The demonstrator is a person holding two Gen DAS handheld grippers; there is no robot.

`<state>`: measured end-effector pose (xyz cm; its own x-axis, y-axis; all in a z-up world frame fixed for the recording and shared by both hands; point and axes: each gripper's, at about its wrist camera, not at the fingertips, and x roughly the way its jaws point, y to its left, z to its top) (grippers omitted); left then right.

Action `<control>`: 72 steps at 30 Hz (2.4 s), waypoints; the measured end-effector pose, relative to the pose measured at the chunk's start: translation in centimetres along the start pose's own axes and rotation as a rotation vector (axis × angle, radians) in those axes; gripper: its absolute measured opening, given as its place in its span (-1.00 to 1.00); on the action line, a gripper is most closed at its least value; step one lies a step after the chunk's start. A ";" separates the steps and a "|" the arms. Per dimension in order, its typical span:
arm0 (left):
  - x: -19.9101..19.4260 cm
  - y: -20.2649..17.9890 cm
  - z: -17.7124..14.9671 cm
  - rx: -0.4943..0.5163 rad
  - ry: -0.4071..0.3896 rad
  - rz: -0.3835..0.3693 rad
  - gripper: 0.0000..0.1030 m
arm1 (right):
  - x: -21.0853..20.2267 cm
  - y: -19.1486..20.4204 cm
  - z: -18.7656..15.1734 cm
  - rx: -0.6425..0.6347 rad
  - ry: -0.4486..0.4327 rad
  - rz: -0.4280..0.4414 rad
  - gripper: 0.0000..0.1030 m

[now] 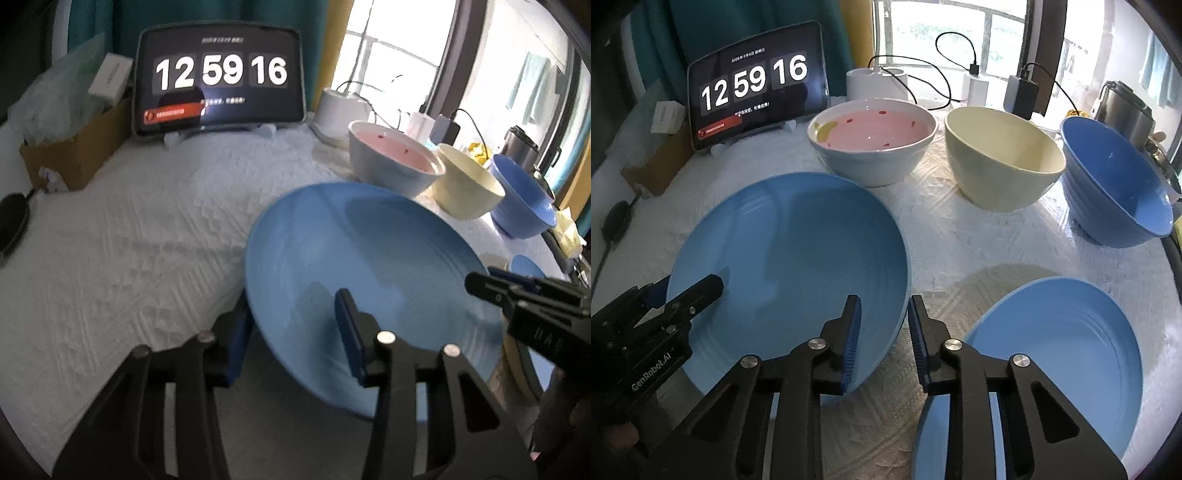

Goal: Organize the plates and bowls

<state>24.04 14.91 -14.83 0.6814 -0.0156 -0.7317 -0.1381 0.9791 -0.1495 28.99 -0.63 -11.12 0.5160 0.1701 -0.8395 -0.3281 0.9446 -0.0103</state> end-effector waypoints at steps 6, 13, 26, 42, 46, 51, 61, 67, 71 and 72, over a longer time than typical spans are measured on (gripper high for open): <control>-1.1 -0.3 -0.3 0.014 -0.014 -0.008 -0.12 | -1.6 -0.3 -0.1 0.009 -0.054 0.001 -0.45; -2.9 -1.0 -0.5 0.022 -0.044 -0.006 -0.12 | -3.4 -0.5 -0.5 0.009 -0.095 0.009 -0.45; -5.0 -2.8 -1.2 0.033 -0.054 -0.016 -0.12 | -5.9 -1.9 -1.7 0.027 -0.142 0.016 -0.45; -6.3 -6.3 -1.5 0.079 -0.063 -0.020 -0.12 | -7.9 -4.7 -3.1 0.074 -0.173 0.025 -0.45; -6.6 -7.5 -1.8 0.092 -0.063 -0.020 -0.12 | -8.4 -5.6 -3.6 0.090 -0.180 0.028 -0.45; -7.0 -9.1 -2.5 0.105 -0.060 -0.021 -0.12 | -9.0 -7.2 -4.6 0.111 -0.185 0.032 -0.45; -7.2 -13.1 -4.0 0.153 -0.038 -0.031 -0.12 | -10.0 -10.7 -6.9 0.160 -0.189 0.030 -0.45; -6.9 -15.2 -4.5 0.185 -0.022 -0.040 -0.12 | -10.3 -12.7 -8.2 0.194 -0.188 0.023 -0.45; -6.7 -16.3 -4.8 0.202 -0.015 -0.052 -0.12 | -10.5 -13.9 -8.7 0.218 -0.190 0.020 -0.45; -6.7 -16.6 -4.8 0.208 -0.012 -0.055 -0.12 | -10.6 -14.2 -8.8 0.223 -0.193 0.017 -0.45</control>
<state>18.32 -2.25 -10.70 0.6928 -0.0684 -0.7179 0.0493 0.9977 -0.0475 21.20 -18.28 -6.88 0.6596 0.2166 -0.7197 -0.1672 0.9759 0.1405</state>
